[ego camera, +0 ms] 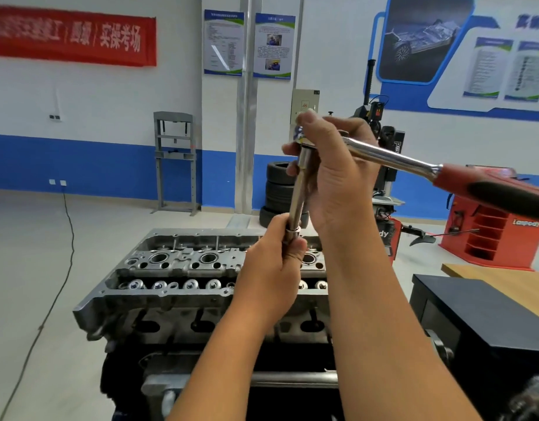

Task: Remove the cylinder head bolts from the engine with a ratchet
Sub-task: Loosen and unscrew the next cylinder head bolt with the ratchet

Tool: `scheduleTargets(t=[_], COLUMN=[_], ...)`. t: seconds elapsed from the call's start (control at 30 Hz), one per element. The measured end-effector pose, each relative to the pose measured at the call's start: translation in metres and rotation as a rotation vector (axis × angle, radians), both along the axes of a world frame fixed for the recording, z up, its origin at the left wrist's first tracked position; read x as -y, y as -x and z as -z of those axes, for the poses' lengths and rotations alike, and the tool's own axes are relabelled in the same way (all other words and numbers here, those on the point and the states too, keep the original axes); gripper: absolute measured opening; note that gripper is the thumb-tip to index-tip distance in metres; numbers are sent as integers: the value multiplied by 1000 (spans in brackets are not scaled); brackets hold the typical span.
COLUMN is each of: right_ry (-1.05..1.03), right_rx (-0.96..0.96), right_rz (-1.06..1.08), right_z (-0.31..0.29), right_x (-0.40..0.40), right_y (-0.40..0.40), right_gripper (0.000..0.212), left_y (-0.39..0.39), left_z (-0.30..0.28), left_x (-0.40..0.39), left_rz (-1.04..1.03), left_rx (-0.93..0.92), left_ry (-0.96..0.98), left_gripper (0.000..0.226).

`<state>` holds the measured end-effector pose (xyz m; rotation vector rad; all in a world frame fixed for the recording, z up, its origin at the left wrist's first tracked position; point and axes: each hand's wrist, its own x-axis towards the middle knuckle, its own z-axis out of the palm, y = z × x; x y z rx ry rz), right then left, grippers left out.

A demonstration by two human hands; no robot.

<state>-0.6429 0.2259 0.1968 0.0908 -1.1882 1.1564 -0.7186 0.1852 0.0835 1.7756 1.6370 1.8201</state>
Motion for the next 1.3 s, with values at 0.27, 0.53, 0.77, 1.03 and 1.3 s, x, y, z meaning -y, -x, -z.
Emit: scheduleTargets(t=[0.27,0.53,0.77,1.03,1.3], right_ry=[86,14,-95,-53,-134], right_rx=[224,-26,247,72,237], right_rz=[-271,252,4,115,284], right_z=[-1,8,-3,0,-3], right_x=[1,9,7,7,14], right_y=[-1,16,9,12,28], right_gripper=[34,19,3,13,11], left_y=[-3,-18,1,0,11], left_z=[0,1,2,5,1], left_x=[3,3,4,2,10], left_rz=[-83,-275,-17,-88,83], left_rx=[43,25,30,57,41], left_ry=[-10,-4,-46,-41,-26], left_gripper=[34,25,23,41,26])
